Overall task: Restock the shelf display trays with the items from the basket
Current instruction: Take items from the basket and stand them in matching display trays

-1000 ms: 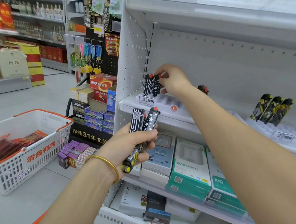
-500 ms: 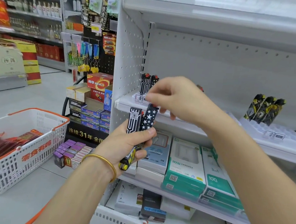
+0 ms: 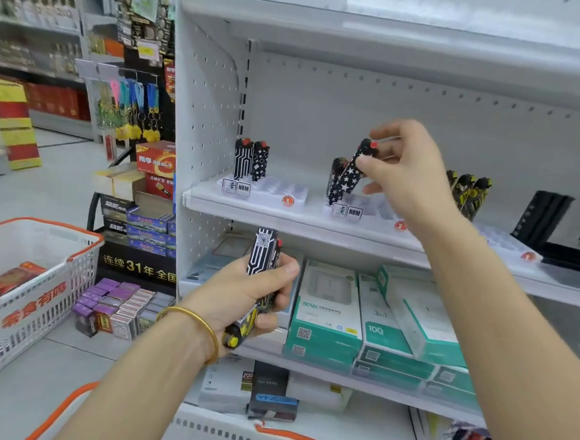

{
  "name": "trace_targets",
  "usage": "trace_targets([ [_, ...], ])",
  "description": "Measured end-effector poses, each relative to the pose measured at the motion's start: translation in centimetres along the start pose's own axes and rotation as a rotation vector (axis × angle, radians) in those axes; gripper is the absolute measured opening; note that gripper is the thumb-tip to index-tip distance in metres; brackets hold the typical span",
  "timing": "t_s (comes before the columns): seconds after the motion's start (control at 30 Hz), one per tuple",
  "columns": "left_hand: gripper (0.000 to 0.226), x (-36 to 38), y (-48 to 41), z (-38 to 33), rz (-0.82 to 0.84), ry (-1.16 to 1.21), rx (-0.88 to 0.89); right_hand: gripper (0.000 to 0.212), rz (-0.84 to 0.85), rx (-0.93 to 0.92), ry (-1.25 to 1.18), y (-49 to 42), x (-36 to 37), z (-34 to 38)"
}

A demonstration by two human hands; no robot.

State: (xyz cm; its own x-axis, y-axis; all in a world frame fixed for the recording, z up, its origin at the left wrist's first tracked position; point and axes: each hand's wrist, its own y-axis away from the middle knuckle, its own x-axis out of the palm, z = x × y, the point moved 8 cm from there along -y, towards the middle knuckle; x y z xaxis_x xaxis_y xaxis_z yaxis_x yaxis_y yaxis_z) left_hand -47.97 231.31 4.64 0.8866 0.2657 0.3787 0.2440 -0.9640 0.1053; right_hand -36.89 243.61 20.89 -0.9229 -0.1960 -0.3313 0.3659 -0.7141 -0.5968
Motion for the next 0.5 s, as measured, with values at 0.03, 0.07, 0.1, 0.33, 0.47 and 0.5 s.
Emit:
trace_targets([
  [0.03, 0.024, 0.3, -0.1, 0.3, 0.006, -0.005, -0.014, 0.025, -0.01, 0.003, 0.027, -0.5, -0.2, -0.5],
  [0.07, 0.023, 0.5, -0.2, 0.5, 0.012, -0.006, -0.027, 0.024, -0.005, 0.007, 0.05, -0.9, -0.2, -0.9],
  [0.1, 0.022, 0.7, -0.3, 0.8, 0.015, -0.005, -0.039, 0.024, 0.006, 0.011, 0.065, -1.2, -0.1, -1.3],
  [0.33, 0.024, 1.1, -0.6, 2.0, 0.015, -0.027, -0.094, 0.025, 0.076, -0.014, 0.089, -1.6, 1.1, -2.1],
  [0.47, 0.028, 0.9, -0.9, 2.2, 0.012, -0.02, -0.101, 0.026, 0.072, -0.029, 0.139, -1.3, 1.3, -2.1],
  [0.5, 0.029, 0.9, -0.9, 2.3, 0.013, -0.017, -0.102, 0.026, 0.069, -0.049, 0.167, -1.3, 1.3, -1.9],
])
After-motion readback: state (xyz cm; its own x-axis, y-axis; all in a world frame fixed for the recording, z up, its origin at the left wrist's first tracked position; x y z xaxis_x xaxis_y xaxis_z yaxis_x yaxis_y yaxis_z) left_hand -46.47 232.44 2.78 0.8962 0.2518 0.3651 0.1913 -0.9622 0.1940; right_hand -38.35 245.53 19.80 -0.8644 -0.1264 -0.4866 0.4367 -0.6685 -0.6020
